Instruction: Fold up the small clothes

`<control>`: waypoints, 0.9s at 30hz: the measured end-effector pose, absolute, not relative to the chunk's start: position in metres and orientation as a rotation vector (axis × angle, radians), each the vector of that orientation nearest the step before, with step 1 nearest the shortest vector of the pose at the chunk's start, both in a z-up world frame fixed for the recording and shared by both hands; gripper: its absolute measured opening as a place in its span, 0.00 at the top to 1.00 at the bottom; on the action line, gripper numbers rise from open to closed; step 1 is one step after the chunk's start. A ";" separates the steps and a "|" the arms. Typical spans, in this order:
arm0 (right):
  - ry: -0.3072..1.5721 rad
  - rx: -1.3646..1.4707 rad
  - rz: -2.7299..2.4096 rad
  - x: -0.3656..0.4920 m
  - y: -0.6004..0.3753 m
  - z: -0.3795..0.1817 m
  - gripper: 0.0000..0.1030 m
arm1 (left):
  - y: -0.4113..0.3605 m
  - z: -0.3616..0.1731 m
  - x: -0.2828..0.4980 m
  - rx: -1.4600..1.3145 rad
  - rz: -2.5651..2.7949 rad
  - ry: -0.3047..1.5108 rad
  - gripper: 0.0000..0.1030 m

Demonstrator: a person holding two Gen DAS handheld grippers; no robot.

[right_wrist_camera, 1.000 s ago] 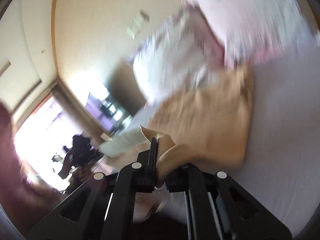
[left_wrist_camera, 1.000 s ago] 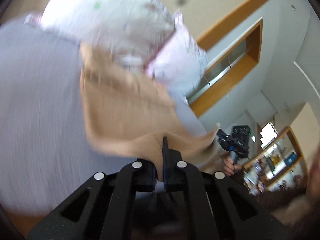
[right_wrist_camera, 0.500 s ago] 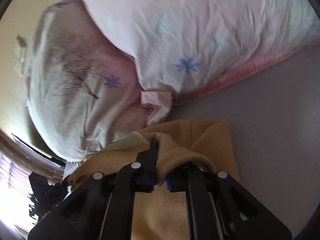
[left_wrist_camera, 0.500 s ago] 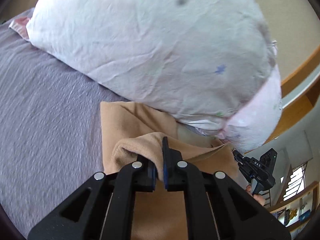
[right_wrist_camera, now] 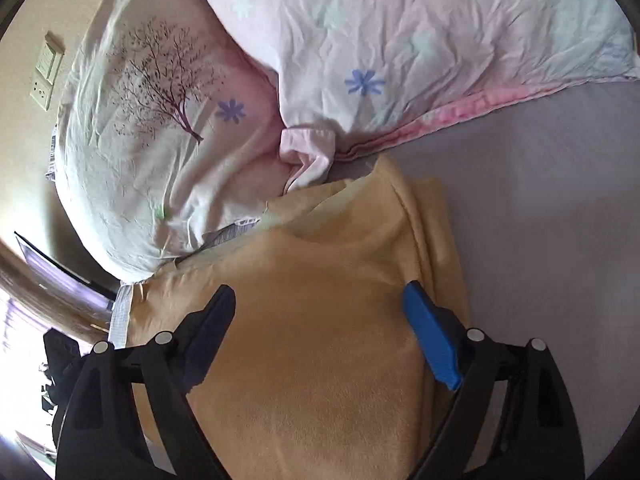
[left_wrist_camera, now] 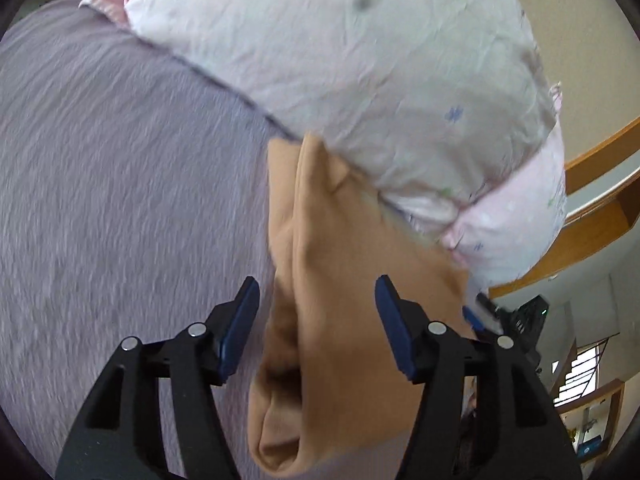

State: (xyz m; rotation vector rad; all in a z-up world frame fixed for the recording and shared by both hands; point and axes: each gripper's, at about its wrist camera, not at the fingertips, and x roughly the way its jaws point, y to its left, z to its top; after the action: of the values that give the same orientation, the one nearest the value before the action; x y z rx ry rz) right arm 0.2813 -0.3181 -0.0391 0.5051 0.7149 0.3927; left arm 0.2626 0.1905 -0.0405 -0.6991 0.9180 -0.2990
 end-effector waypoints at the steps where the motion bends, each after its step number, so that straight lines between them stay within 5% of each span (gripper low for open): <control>1: 0.698 0.528 0.411 0.279 -0.321 -0.038 0.14 | 0.188 -0.044 0.259 -0.690 -0.299 0.926 0.42; 4: 0.550 0.573 0.474 0.252 -0.336 -0.030 0.09 | 0.172 -0.048 0.260 -0.623 -0.283 0.932 0.46; 5: 0.500 0.577 0.472 0.244 -0.342 -0.030 0.08 | 0.166 -0.049 0.260 -0.600 -0.264 0.935 0.54; 6: 0.481 0.583 0.471 0.241 -0.347 -0.031 0.07 | 0.163 -0.051 0.261 -0.605 -0.251 0.948 0.76; 7: 0.478 0.595 0.472 0.241 -0.352 -0.033 0.07 | 0.163 -0.055 0.263 -0.630 -0.249 0.957 0.81; 14: 0.418 0.722 0.470 0.234 -0.388 -0.020 0.07 | 0.138 -0.002 0.257 -0.680 -0.328 0.832 0.84; 18: 0.370 0.771 0.452 0.228 -0.397 -0.017 0.07 | 0.046 0.045 0.267 -0.569 -0.502 0.775 0.84; 24: 0.400 0.798 0.377 0.226 -0.419 -0.027 0.07 | -0.115 0.021 0.300 -0.552 -0.810 0.891 0.81; 27: 0.454 0.788 0.365 0.230 -0.422 -0.032 0.08 | -0.116 0.014 0.298 -0.649 -0.918 0.892 0.78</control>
State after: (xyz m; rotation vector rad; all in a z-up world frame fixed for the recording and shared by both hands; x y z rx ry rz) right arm 0.2304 -0.4225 -0.0317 0.7882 0.4541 0.3647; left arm 0.2975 -0.1163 0.0138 -0.6491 0.8918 -0.9182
